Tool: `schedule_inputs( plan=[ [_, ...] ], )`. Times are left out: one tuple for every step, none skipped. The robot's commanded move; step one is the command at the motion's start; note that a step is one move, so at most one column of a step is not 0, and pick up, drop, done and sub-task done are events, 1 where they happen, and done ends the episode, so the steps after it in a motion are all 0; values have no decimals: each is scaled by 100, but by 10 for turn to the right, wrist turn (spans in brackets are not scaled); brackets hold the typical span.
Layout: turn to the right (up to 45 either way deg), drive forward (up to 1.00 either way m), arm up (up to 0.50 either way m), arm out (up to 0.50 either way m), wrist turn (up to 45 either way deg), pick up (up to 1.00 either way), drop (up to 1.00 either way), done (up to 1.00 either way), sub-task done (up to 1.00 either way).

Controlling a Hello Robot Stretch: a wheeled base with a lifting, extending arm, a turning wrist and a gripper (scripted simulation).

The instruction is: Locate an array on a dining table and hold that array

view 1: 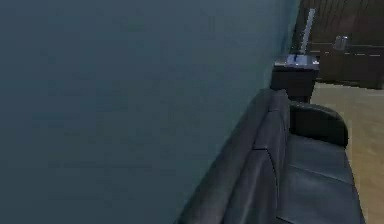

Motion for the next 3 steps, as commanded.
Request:
schedule_inputs(
  plan=[
    [450, 0, 0, 0, 0, 0, 0, 0, 0],
    [450, 0, 0, 0, 0, 0, 0, 0, 0],
    [240, 0, 0, 0, 0, 0, 0, 0, 0]
  ],
)
